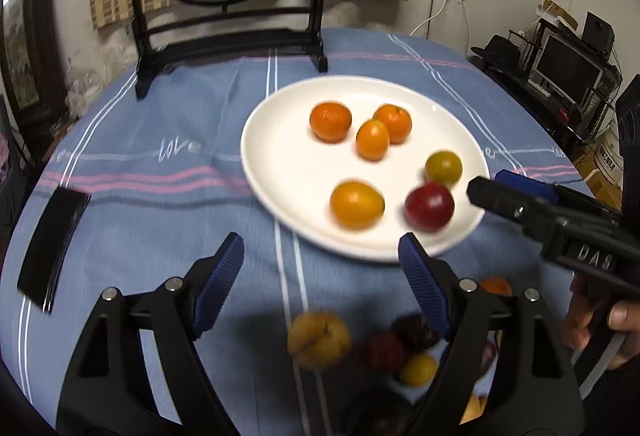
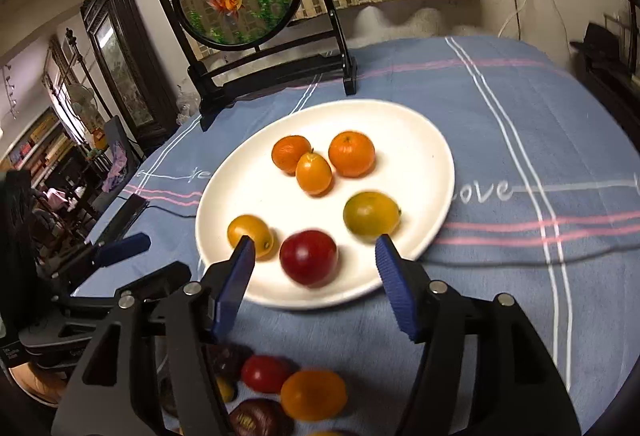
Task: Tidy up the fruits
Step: 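Carry both oranges to the plate and release them, then grasp the red apple with the right tool while the left tool grasps a potato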
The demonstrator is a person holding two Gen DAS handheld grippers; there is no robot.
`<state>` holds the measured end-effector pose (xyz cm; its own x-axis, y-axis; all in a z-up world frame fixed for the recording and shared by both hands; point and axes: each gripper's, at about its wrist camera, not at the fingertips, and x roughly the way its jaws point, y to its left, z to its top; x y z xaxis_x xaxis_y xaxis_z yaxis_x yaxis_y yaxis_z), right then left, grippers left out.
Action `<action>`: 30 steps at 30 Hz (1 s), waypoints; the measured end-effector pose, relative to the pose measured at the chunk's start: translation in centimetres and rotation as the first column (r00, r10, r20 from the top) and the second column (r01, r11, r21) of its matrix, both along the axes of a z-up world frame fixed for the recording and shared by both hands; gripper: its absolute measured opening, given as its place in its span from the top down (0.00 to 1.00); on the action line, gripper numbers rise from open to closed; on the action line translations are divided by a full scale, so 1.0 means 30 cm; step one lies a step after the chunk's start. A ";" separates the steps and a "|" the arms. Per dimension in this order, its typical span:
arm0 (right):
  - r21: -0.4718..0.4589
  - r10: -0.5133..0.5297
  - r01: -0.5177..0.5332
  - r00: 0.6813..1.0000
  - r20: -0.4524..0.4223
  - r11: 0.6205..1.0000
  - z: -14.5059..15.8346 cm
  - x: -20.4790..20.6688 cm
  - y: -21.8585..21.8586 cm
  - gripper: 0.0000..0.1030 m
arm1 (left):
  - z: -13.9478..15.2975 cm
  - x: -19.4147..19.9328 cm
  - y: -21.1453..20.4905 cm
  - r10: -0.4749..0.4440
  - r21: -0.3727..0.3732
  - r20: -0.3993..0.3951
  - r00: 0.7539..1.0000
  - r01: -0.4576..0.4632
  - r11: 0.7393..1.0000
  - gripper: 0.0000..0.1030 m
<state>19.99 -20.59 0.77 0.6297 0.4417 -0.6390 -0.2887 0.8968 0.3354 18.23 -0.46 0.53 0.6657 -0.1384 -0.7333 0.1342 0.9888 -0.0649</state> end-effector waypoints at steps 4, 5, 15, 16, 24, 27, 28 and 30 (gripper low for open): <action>0.011 -0.021 0.021 1.000 -0.004 1.000 0.013 -0.069 -0.027 0.38 | 0.023 -0.078 0.013 -0.003 0.021 0.020 1.000 0.003 1.000 0.19; 0.002 -0.025 0.025 1.000 0.004 1.000 0.021 -0.100 -0.032 0.37 | 0.026 -0.098 0.014 -0.005 0.026 0.023 1.000 0.004 1.000 0.19; -0.086 -0.006 0.011 0.998 0.065 0.996 0.038 -0.381 -0.031 0.35 | 0.021 -0.337 0.067 -0.014 -0.052 0.026 1.000 0.016 0.999 0.19; -0.092 0.008 -0.002 0.998 0.065 0.996 0.029 -0.420 -0.030 0.35 | 0.020 -0.358 0.081 -0.010 -0.059 0.025 1.000 0.011 0.998 0.19; -0.085 0.130 -0.131 0.991 -0.013 0.988 -0.050 -0.643 0.028 0.35 | -0.002 -0.441 0.145 0.025 -0.089 0.006 1.000 -0.025 0.996 0.19; -0.088 0.192 -0.193 0.981 -0.013 0.977 -0.046 -0.680 0.094 0.35 | -0.004 -0.459 0.137 0.015 -0.076 0.009 1.000 -0.015 0.997 0.19; -0.092 0.206 -0.206 0.979 -0.011 0.974 -0.043 -0.682 0.112 0.35 | -0.006 -0.467 0.134 0.012 -0.073 0.008 1.000 -0.011 0.997 0.19; -0.125 0.206 -0.207 0.978 -0.023 0.970 -0.052 -0.680 0.152 0.35 | -0.007 -0.471 0.133 0.012 -0.069 0.002 1.000 -0.012 0.998 0.18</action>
<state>-0.40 -16.04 -0.78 0.5263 0.4773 -0.7037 -0.4695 0.8531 0.2276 4.10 3.51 0.31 0.6693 -0.1802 -0.7208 0.1223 0.9836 -0.1323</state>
